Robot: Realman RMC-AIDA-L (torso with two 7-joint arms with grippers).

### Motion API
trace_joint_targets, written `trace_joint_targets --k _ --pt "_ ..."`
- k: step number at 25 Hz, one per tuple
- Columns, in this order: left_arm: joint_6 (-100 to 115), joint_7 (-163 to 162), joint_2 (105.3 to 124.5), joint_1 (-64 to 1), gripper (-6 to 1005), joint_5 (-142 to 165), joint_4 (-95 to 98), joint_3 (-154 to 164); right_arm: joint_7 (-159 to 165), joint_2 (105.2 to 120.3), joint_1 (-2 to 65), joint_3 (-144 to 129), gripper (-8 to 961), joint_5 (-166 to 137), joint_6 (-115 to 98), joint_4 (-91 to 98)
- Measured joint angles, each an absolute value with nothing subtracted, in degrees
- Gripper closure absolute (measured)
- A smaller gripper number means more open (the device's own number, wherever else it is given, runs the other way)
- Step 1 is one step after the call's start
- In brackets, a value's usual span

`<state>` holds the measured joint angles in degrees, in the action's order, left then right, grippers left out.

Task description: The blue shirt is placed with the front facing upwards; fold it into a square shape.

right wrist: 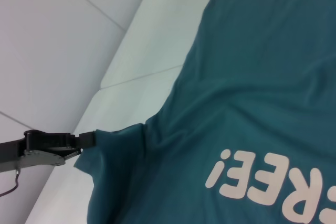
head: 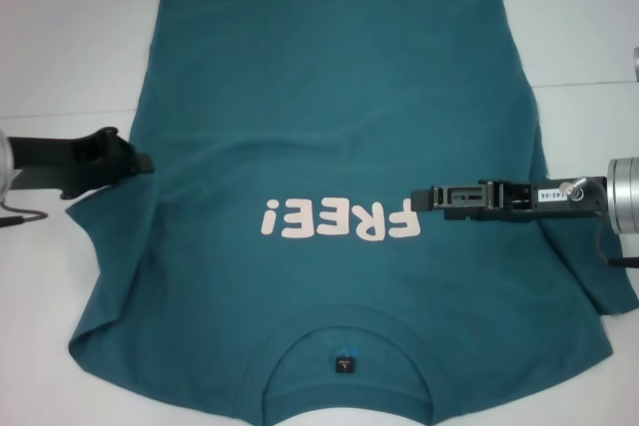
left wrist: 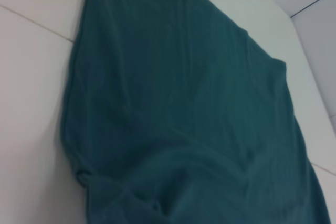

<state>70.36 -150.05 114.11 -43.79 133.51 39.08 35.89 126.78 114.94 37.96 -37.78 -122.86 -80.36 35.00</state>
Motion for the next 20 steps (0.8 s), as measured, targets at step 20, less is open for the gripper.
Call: trace_joint_targets --k 20 --pt "64.9 -151.0 114.87 -47.9 911 133.7 35.7 44.9 126.5 114.96 37.8 -36.1 30 -122.9 -79.4 35.0"
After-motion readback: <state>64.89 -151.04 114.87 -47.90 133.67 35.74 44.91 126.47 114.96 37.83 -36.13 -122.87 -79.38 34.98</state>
